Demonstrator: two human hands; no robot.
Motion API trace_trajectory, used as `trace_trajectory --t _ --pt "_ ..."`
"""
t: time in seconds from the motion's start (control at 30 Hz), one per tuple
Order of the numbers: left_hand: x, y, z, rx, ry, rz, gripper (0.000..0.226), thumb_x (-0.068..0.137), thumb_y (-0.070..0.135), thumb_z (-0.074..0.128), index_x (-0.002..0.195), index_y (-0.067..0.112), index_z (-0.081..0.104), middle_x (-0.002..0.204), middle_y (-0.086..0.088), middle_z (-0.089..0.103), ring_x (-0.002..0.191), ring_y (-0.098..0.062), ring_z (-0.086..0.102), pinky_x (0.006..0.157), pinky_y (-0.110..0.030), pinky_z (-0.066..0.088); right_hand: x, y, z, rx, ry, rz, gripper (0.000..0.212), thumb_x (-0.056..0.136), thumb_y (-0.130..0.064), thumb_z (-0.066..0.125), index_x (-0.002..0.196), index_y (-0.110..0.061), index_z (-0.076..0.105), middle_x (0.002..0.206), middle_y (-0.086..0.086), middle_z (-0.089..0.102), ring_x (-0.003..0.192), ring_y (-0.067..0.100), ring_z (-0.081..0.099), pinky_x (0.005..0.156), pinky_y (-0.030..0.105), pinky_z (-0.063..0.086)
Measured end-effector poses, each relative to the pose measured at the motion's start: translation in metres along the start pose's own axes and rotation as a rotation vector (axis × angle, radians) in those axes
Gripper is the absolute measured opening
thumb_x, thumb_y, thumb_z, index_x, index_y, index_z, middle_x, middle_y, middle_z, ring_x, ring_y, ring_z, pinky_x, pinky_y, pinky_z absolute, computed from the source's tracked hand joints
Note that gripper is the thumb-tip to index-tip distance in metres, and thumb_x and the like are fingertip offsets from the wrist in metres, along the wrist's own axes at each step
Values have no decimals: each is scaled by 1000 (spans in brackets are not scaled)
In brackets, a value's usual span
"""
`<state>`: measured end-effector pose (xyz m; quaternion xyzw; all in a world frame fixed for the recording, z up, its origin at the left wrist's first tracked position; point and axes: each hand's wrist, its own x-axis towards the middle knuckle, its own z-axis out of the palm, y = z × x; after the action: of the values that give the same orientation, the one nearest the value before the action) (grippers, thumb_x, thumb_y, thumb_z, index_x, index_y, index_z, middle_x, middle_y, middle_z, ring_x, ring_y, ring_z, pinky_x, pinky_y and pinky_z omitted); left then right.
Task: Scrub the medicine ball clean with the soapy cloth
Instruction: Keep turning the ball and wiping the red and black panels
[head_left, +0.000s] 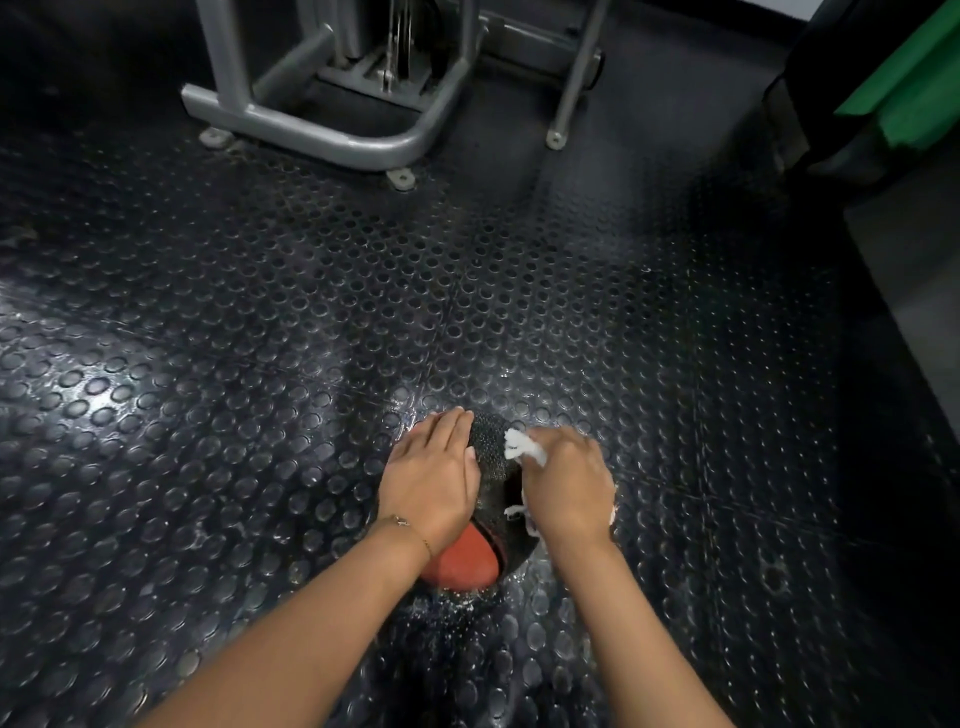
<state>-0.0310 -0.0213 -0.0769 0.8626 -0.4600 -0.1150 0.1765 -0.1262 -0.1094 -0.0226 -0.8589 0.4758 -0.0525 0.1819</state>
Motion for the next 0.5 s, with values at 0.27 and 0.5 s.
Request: trace_trajectory --t 0.27,0.5 --pt "-9 -2 4 0 44 23 53 91 28 25 127 5 57 128 -10 60 117 -32 57 95 -49 48 -9 1 -4 -73 -43 26 30 91 -26 51 119 -19 56 117 0 56 109 20 47 84 29 41" --pt "-11 -7 3 11 56 88 51 92 27 27 124 5 59 126 -9 61 114 -29 59 95 -48 49 -25 0 -1 -84 -25 -36 30 89 -20 51 117 -24 59 116 -5 57 107 17 47 84 28 40"
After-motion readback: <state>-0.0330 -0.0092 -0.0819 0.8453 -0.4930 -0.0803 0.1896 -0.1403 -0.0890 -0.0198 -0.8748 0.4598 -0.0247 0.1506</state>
